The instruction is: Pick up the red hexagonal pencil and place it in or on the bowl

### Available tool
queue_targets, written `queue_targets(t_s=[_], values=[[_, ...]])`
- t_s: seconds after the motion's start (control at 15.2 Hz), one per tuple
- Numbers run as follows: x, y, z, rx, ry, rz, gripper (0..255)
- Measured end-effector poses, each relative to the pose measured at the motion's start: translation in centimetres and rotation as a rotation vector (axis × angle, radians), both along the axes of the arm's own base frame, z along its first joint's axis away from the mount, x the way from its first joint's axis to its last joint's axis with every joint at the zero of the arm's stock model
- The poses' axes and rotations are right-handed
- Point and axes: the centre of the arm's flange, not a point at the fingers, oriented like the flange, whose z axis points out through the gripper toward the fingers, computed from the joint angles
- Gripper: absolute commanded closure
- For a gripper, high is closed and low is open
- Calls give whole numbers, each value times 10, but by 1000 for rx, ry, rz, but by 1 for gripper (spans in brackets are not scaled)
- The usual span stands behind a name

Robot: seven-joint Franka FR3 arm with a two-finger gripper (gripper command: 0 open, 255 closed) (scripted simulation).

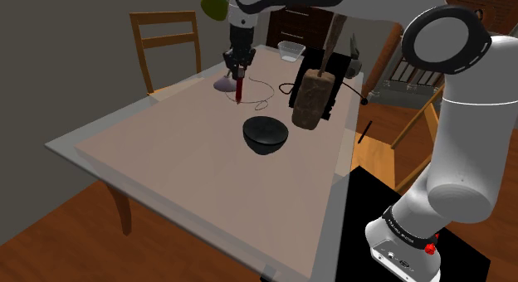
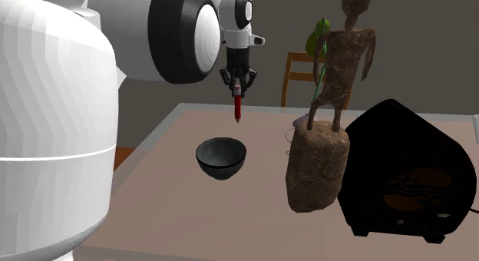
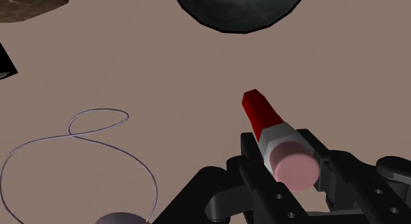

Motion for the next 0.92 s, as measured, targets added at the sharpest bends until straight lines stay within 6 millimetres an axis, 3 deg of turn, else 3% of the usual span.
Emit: queue_targets(t_s=[0.53,0.92], values=[[-5,-1,39,0,1,0,255],[-72,-17,63,0,0,0,255]])
